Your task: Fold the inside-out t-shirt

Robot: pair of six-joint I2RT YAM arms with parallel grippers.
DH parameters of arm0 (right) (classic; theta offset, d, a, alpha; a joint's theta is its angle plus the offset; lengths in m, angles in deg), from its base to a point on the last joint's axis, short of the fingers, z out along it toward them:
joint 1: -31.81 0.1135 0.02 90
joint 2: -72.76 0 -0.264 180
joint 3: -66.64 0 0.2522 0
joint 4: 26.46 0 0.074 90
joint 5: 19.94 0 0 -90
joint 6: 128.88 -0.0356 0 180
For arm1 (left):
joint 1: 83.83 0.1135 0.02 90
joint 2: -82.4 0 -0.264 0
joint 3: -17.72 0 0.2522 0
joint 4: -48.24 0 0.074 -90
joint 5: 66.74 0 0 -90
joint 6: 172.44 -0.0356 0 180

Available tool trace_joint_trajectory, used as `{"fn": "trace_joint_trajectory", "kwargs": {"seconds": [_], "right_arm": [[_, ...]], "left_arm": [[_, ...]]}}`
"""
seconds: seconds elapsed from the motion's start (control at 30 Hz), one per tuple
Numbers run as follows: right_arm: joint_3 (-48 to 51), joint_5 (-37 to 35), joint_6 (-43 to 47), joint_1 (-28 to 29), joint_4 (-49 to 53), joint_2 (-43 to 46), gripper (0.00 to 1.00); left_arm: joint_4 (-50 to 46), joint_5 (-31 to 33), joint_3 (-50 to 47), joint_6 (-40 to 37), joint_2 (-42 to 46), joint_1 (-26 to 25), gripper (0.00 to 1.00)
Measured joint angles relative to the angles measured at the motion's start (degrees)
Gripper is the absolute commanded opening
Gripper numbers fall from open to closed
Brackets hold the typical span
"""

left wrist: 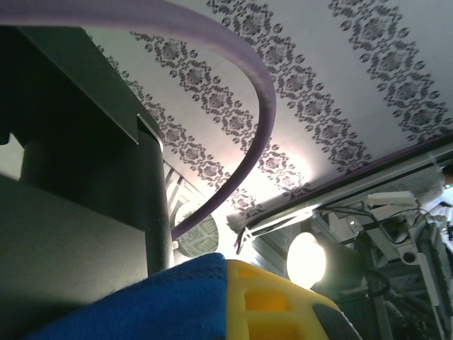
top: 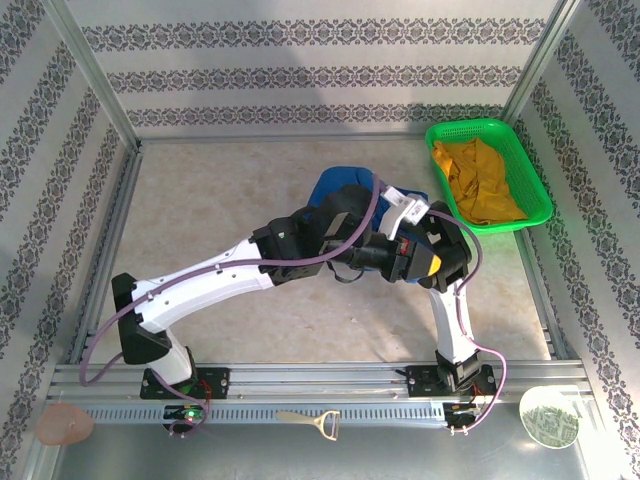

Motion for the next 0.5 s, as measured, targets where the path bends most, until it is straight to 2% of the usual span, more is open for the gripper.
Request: {"fn": "trace_joint_trajectory", "kwargs": {"seconds": [0.1,0.17,0.23,0.4,0.5], "right_arm": [[1.62,4.15,4.57,-1.2,-4.5,0.92,0.0],[2.54,7.63,8.66,-2.21,-7.63,1.33,0.0],[3.76,10.71,12.33,-2.51,-9.49,2.16,0.0],[7.52,17.57,21.09,-2.03,-10.97,7.02,0.0],[9.84,20.7,25.11,-1.77,-10.8,11.69,0.0]], "left_arm": [[3.78,-0.35,-5.03,1.97,3.28,2.69,0.0],[5.92,-0.44,-8.7,3.63,5.81,6.67,0.0],[7.54,0.61,-11.8,4.98,7.56,11.85,0.0],[10.34,4.22,-18.47,7.72,9.73,28.39,0.0],[10.97,4.87,-20.46,8.79,9.62,35.71,0.0]]}}
